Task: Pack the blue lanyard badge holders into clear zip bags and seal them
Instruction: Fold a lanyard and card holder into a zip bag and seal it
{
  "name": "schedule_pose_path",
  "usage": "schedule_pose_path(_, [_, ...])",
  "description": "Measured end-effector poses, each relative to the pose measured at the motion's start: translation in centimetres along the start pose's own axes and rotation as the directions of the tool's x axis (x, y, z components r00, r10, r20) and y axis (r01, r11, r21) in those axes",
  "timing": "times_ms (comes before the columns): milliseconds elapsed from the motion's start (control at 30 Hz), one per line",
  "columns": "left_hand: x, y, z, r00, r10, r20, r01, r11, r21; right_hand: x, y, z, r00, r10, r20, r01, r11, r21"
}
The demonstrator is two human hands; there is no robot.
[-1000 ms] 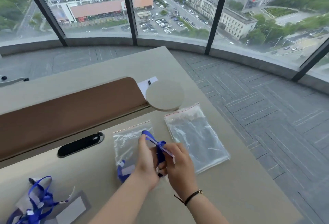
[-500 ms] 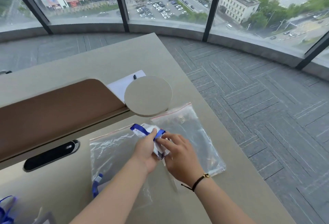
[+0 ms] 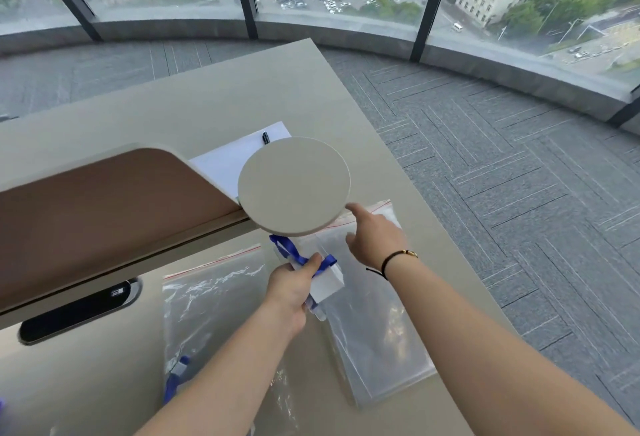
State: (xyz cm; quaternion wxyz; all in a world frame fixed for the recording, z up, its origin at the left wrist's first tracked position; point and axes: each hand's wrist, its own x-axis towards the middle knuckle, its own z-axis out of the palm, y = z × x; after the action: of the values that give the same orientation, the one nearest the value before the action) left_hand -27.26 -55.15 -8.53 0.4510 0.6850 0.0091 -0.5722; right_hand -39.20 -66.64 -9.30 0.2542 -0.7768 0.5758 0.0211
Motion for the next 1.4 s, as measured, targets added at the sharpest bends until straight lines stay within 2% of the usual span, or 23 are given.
schedule_pose_path(67, [0.0,0.0,-0.1,1.000,0.011,0.001,-0.011,1.000,0.017,0.7,0.0,0.3,0.999,0.030,0.011,-0.030,0.998,-0.064])
schedule_pose_path(167, [-0.2,0.1,-0.4,1.000,0.022,0.019,-0.023,0.999,0.043,0.4,0.3,0.9,0.998,0.059,-0.007,-0.059,0.996,-0.066])
schedule_pose_path(300, [-2.1,0.5,-0.9,0.996,0.066,0.063,-0.071,0.994,0.081,-2.1,0.1,1.2,1.000,0.016,-0.013,-0.016,0.999,0.044])
schedule_pose_path(433, [-5.6,1.0,-2.3,0.979,0.111,0.172,-0.130,0.986,0.106,-6.8,-1.2,0.6,1.000,-0.013,-0.014,0.015,0.986,0.166])
schedule_pose_path(600, [-11.7,2.7,-5.1,0.933,0.006,0.361,-0.066,0.986,0.156,-13.4,-3.9,-0.9,0.996,-0.085,-0.014,0.086,0.969,0.233])
schedule_pose_path(733, [-16.2,3.5,-9.1,0.880,-0.069,0.469,-0.038,0.976,0.215,-18.2,-7.5,-2.0,0.979,-0.205,-0.005,0.203,0.963,0.174])
schedule_pose_path(900, [-21.3,3.3,-15.5,0.870,-0.091,0.484,-0.020,0.975,0.219,-23.9,-12.5,-2.2,0.972,-0.231,0.040,0.221,0.959,0.176])
schedule_pose_path(1100, [-25.9,3.0,-24.3,0.924,0.014,0.382,-0.090,0.979,0.184,-29.9,-20.1,-2.0,0.943,-0.333,-0.026,0.323,0.890,0.324])
schedule_pose_path(1267, [-27.9,2.9,-31.9,0.943,0.040,0.331,-0.109,0.976,0.191,-33.2,-25.7,0.3,0.893,-0.450,0.011,0.431,0.862,0.268])
schedule_pose_path(1400, [-28.6,2.8,-37.1,0.939,0.008,0.344,-0.093,0.968,0.232,-34.7,-29.0,2.3,0.856,-0.509,0.095,0.479,0.847,0.230])
